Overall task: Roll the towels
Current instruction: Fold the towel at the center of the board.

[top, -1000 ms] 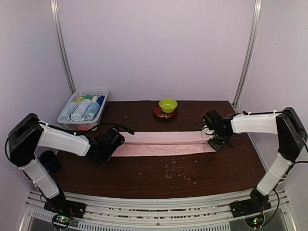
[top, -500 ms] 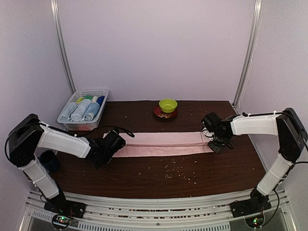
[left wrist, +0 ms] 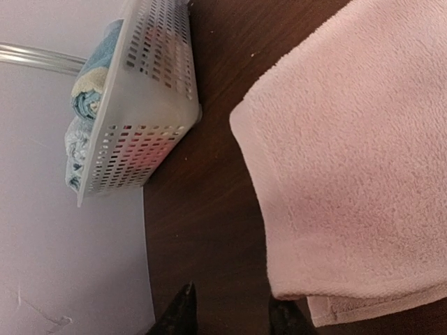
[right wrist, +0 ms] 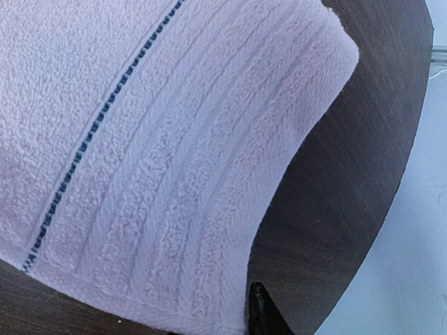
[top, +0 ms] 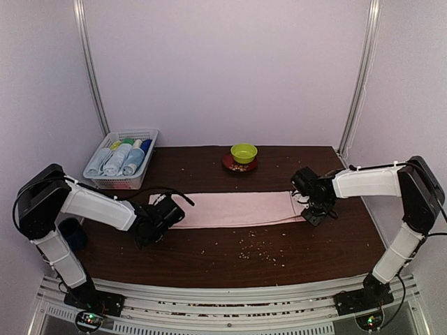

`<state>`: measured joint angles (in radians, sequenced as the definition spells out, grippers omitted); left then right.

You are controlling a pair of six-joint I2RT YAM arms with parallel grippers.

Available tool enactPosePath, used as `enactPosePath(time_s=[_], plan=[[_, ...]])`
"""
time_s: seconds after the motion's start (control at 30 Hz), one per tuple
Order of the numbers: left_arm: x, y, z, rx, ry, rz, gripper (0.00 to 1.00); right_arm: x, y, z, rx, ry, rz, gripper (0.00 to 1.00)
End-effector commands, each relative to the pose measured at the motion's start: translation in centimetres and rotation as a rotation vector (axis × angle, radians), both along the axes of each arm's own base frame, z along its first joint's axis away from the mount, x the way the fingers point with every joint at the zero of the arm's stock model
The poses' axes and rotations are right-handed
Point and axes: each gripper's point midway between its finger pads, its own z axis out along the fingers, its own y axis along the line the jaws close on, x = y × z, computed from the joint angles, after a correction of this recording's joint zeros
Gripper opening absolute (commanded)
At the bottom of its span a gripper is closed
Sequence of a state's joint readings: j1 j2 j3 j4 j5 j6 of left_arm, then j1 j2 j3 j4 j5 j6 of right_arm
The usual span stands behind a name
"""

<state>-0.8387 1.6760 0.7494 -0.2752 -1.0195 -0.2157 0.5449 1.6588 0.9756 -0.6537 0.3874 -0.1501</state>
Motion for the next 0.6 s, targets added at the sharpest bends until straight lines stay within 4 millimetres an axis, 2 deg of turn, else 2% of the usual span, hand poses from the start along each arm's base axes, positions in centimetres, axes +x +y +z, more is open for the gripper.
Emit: enactPosePath(time_s=[0.0,0.1,0.27,0.4,0.47,0.53,0.57], plan=[[0.3,-0.2,1.2,-0.02,-0.044,0.021,0.41,-0.7,-0.7,-0.6,-0.038,0.021,-0.019,0.23],[0.2,-0.1,1.5,-0.025,-0.054,0.026,0.56,-0.8,-1.0,-0.5,-0.049,0.016,-0.032,0.27],[0.1,0.8,2.3,0.007,-0.096,0.068,0.84,-0.9,-1.7,0.1,-0.078,-0.001,-0.066,0.43],[-0.1,1.6,2.9,0.028,-0.136,0.112,0.97,-0.8,-2.5,1.3,-0.102,-0.044,-0.082,0.51],[-0.3,2.2,3.5,0.042,-0.164,0.139,0.98,-0.7,-3.1,2.0,-0.11,-0.072,-0.099,0.61],[-0.5,2.7,4.4,0.053,-0.206,0.168,0.98,-0.5,-4.0,2.7,-0.113,-0.094,-0.122,0.66],[-0.6,3.1,5.0,0.056,-0.235,0.186,0.98,-0.4,-4.4,3.2,-0.112,-0.114,-0.139,0.93]])
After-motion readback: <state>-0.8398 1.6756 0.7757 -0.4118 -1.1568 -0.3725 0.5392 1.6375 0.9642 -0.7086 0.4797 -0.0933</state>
